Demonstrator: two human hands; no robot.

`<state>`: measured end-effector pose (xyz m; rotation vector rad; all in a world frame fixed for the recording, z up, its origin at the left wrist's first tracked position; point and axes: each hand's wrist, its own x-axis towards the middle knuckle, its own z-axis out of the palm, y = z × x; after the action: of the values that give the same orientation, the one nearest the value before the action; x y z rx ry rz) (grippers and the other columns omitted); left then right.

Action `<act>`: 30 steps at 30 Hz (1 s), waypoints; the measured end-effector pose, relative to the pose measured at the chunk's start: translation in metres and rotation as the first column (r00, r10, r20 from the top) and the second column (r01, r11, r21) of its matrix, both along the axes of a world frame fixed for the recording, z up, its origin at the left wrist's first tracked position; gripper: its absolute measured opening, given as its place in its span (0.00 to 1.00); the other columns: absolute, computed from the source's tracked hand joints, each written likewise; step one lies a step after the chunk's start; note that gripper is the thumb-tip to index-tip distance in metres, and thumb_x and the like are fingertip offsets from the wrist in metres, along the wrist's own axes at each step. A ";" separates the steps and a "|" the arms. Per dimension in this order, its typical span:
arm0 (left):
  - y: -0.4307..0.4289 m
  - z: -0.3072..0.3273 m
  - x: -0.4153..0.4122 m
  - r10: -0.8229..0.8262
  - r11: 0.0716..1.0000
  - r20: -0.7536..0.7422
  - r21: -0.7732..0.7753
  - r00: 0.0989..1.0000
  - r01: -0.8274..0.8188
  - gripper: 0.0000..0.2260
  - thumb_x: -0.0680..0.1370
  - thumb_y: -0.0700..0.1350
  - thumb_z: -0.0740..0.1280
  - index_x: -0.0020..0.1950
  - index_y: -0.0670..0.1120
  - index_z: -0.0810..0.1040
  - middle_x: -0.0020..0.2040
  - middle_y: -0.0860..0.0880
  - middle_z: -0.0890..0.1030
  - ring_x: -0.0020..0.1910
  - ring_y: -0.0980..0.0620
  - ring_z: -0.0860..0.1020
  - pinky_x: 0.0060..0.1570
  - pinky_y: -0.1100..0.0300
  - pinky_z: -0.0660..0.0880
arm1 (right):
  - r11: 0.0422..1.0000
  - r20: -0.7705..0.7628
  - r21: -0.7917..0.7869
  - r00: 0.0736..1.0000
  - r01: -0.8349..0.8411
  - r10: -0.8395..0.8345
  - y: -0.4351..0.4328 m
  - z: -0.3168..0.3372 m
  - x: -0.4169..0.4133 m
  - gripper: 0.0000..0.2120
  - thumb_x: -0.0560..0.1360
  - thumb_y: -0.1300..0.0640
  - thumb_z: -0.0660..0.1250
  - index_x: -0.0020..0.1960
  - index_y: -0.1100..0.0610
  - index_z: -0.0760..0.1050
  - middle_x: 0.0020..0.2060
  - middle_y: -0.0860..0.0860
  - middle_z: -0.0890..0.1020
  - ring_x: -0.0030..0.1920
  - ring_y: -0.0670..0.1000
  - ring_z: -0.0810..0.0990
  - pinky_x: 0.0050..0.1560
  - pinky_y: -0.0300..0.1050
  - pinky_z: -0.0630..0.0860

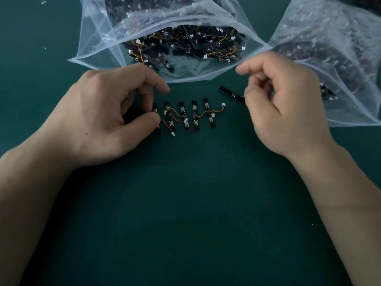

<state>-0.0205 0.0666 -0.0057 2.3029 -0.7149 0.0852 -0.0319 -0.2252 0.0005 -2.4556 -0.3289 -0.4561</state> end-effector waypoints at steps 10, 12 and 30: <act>-0.002 -0.003 0.001 0.078 0.996 0.063 -0.047 0.995 -0.075 0.06 0.78 0.43 0.69 0.53 0.50 0.82 0.42 0.54 0.79 0.34 0.48 0.75 0.35 0.63 0.70 | 0.971 -0.077 -0.203 0.987 0.123 -0.141 0.006 -0.002 -0.002 0.02 0.75 0.53 0.67 0.47 0.49 0.78 0.44 0.42 0.75 0.43 0.44 0.73 0.42 0.45 0.71; -0.001 -0.004 0.002 0.104 0.993 0.083 -0.070 0.991 -0.099 0.05 0.79 0.42 0.69 0.53 0.49 0.83 0.42 0.54 0.80 0.33 0.50 0.76 0.33 0.66 0.69 | 0.973 -0.051 -0.185 0.988 0.137 -0.149 0.008 -0.001 -0.003 0.01 0.76 0.54 0.66 0.46 0.51 0.76 0.43 0.42 0.73 0.41 0.44 0.71 0.41 0.45 0.67; -0.004 0.001 -0.001 0.147 0.984 0.116 -0.123 0.982 -0.133 0.05 0.81 0.38 0.69 0.52 0.45 0.84 0.32 0.53 0.77 0.30 0.56 0.73 0.33 0.72 0.64 | 0.986 0.049 -0.136 0.994 0.099 -0.093 0.018 0.003 -0.009 0.04 0.83 0.57 0.61 0.52 0.57 0.74 0.36 0.44 0.73 0.34 0.49 0.70 0.36 0.50 0.68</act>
<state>-0.0213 0.0631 -0.0050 2.2494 -0.5926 0.3294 -0.0411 -0.2069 0.0032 -2.6084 -0.2690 -0.5439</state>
